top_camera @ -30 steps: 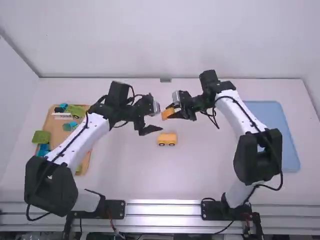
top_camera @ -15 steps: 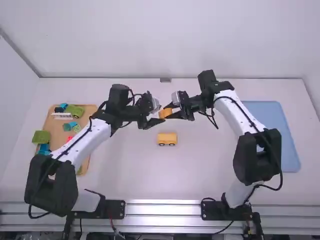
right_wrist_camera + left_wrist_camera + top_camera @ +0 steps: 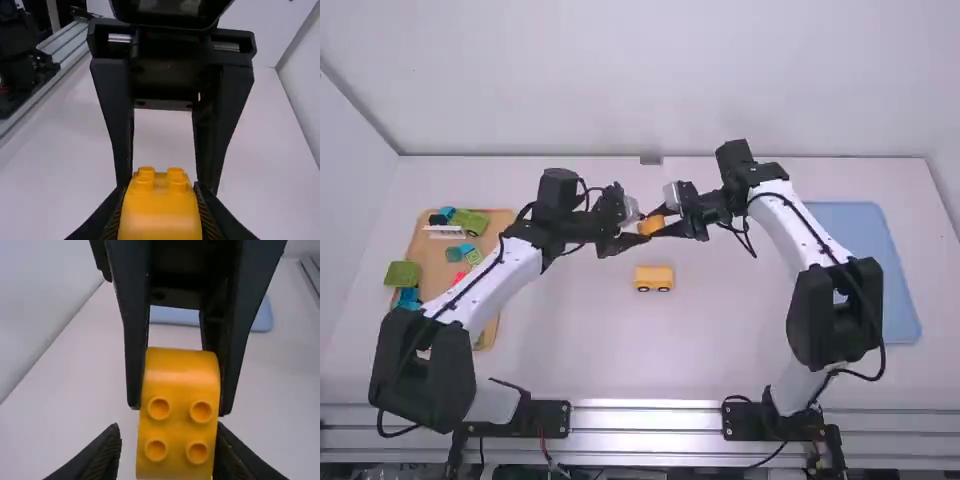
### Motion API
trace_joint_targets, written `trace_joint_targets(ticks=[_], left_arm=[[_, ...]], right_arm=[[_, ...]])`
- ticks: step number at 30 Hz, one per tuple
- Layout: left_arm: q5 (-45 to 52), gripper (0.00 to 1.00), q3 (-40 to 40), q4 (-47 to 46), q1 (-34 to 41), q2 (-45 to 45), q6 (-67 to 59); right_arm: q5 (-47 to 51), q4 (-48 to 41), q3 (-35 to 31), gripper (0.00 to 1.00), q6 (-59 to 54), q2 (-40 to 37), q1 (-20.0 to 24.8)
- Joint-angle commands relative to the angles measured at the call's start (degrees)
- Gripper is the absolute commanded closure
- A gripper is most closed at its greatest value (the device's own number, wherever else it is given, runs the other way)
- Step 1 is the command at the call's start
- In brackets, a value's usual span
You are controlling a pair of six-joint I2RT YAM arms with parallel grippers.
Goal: Assemble lego blocks to make yellow taxi
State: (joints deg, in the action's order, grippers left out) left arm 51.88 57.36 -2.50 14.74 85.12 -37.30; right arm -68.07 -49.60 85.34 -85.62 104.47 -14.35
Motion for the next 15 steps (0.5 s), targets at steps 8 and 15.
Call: trace_joint_targets(ticks=[8,15], left_arm=[[1.7,0.73,-0.4,-0.2,0.3,0.2,-0.6],[0.9,0.76,-0.4,-0.7,0.3,0.2,0.2]], right_arm=[[0.4,-0.2,1.6,0.86,0.3,-0.7,-0.3],[0.4,-0.1,1.6,0.6,0.3,-0.7,-0.3]])
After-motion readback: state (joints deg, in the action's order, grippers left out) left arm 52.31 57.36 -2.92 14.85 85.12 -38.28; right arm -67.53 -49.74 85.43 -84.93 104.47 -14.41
